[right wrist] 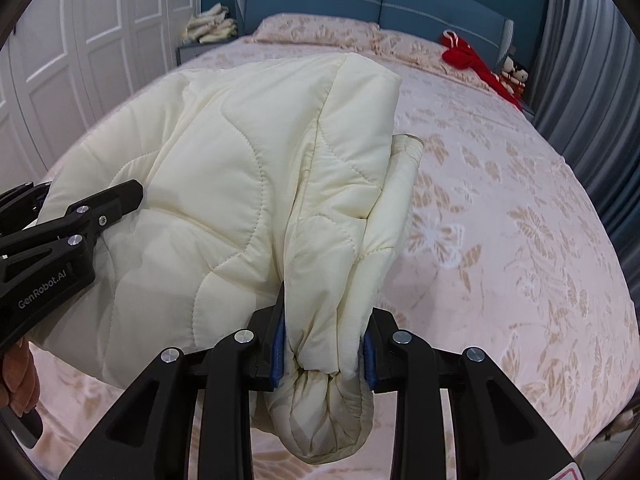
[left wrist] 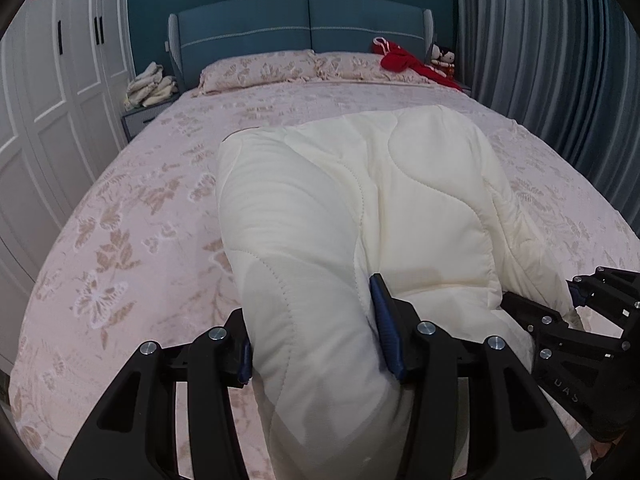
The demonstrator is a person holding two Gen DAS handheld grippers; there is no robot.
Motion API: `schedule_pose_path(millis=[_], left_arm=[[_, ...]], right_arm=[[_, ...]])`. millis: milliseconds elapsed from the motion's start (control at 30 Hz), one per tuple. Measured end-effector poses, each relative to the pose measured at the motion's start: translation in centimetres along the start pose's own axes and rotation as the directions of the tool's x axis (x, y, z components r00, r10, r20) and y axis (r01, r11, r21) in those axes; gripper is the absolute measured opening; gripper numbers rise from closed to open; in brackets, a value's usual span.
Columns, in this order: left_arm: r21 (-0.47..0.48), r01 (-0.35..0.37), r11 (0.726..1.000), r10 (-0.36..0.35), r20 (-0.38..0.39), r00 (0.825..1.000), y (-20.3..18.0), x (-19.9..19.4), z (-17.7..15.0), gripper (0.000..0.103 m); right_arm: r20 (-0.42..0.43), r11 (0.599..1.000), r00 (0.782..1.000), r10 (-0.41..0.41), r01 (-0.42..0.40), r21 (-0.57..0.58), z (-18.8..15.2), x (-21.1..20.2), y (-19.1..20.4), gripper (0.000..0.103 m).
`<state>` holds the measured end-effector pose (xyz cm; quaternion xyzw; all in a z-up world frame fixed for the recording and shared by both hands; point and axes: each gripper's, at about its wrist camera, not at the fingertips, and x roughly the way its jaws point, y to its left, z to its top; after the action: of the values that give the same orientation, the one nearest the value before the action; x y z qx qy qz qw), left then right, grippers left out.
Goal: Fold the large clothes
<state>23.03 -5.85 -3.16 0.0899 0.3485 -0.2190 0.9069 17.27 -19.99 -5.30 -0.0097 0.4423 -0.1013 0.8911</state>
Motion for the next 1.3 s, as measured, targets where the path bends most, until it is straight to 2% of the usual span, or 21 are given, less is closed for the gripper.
schedule_pose_path(millis=[133,267,633,733,900,967,1067,1167,1300], left_arm=[[-0.015,0.0,1.0,0.0,-0.052,0.999,0.3,1.9,-1.9,0.047],[-0.031,-0.002,1.0,0.0,-0.059,0.998,0.7,2.3,-3.0,0.047],[-0.044,0.004,0.999,-0.004,-0.002,1.0,1.4,1.8,-0.4,0.047],[-0.033,-0.002,0.999,0.002,-0.002,1.0,1.4,2.3,-0.1,0.047],[-0.013,-0.015,1.0,0.014,-0.063,0.998,1.2,4.9,-2.0,0.048],[-0.005,-0.028,1.0,0.028,-0.066,0.997,1.1,5.2,-2.9,0.05],[-0.01,-0.04,0.999,0.04,-0.076,0.996,1.1,5.4,-3.3,0.053],[-0.031,-0.044,0.999,0.04,-0.097,0.994,1.4,5.4,-3.2,0.058],[-0.07,-0.079,0.994,0.07,-0.135,0.988,2.1,3.9,-2.9,0.069]], right_arm=[[-0.03,1.0,1.0,-0.004,0.003,-0.018,-1.2,1.4,0.6,0.029],[-0.025,0.998,0.999,-0.033,0.032,-0.061,-1.5,1.7,1.6,0.029],[0.051,0.999,0.998,-0.03,0.031,-0.029,1.5,-0.1,0.6,0.029],[0.029,0.999,0.999,-0.031,0.032,-0.032,1.5,1.0,0.7,0.029],[-0.04,0.999,0.999,-0.026,0.025,-0.04,0.0,3.8,0.9,0.029],[-0.059,0.999,0.998,-0.029,0.026,-0.047,-0.4,4.5,1.1,0.031],[-0.087,1.0,0.996,0.005,-0.005,0.003,-0.7,5.3,0.4,0.035],[-0.112,0.995,0.991,0.073,-0.064,0.082,-0.7,5.6,-1.0,0.047],[-0.126,0.964,0.974,0.187,-0.158,0.213,-1.1,4.3,-3.9,0.061]])
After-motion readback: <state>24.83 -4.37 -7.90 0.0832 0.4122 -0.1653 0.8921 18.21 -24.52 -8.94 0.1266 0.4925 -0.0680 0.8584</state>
